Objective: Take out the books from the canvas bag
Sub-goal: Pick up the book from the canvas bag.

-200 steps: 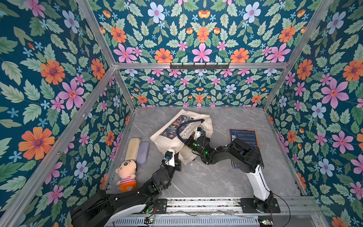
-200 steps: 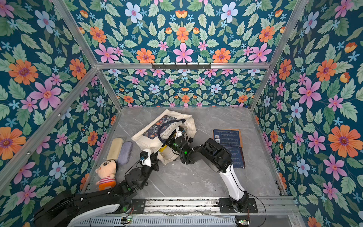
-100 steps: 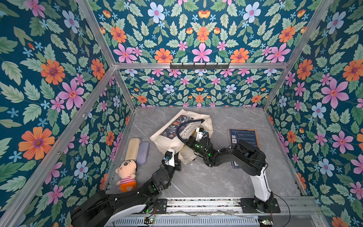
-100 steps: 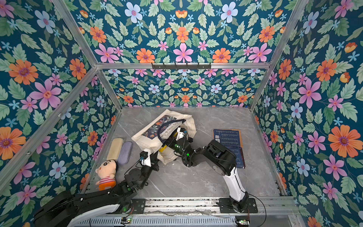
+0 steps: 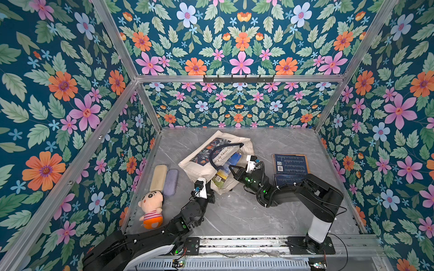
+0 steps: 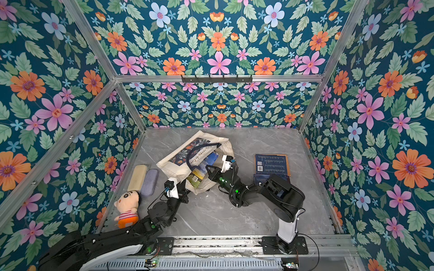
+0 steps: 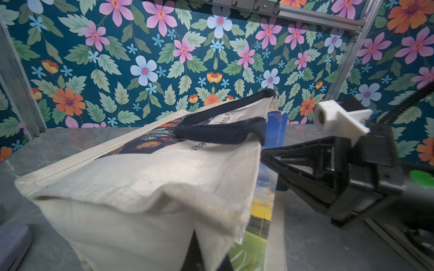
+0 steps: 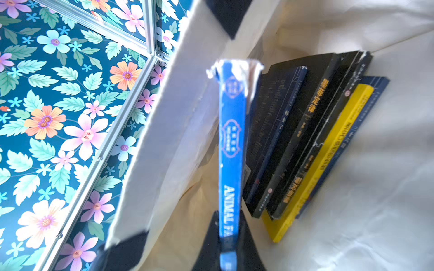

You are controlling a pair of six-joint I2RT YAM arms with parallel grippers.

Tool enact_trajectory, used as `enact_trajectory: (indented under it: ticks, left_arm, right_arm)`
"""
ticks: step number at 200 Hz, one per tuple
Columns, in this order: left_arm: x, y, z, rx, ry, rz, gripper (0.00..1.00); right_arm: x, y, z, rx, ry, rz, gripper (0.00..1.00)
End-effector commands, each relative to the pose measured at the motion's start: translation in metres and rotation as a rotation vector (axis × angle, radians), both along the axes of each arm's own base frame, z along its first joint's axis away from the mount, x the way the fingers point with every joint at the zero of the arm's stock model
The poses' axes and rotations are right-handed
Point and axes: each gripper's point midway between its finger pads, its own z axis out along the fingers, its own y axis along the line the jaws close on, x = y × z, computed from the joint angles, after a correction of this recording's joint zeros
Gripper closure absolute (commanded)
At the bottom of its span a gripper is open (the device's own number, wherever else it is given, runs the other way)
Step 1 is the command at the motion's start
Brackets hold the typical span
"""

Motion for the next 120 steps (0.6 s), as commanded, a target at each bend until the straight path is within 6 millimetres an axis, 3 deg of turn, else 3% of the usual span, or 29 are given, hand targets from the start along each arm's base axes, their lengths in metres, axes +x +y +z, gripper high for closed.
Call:
enact_trajectory:
  ticks: [1,19,26,81,120]
  left_arm:
    - [0.004,0.016,0.001,-0.011,0.005,0.098,1.00]
    - [0.004,0.019,0.001,-0.016,0.004,0.116,1.00]
    - [0.004,0.021,0.001,-0.018,0.005,0.126,1.00]
    - [0.006,0.033,-0.003,-0.013,0.018,0.197,1.00]
    - [0.009,0.036,-0.006,0.009,0.034,0.234,1.00]
  right_arm:
    - [-0.005,-0.015,0.026,0.037,-0.088,-0.040,1.00]
    - [-0.011,-0.027,0.027,0.020,-0.096,-0.058,1.00]
    - [-0.015,-0.033,0.042,0.039,-0.120,-0.064,1.00]
    - [-0.041,-0.079,0.069,-0.050,-0.159,-0.131,1.00]
    - [-0.056,-0.132,0.079,-0.137,-0.143,-0.271,1.00]
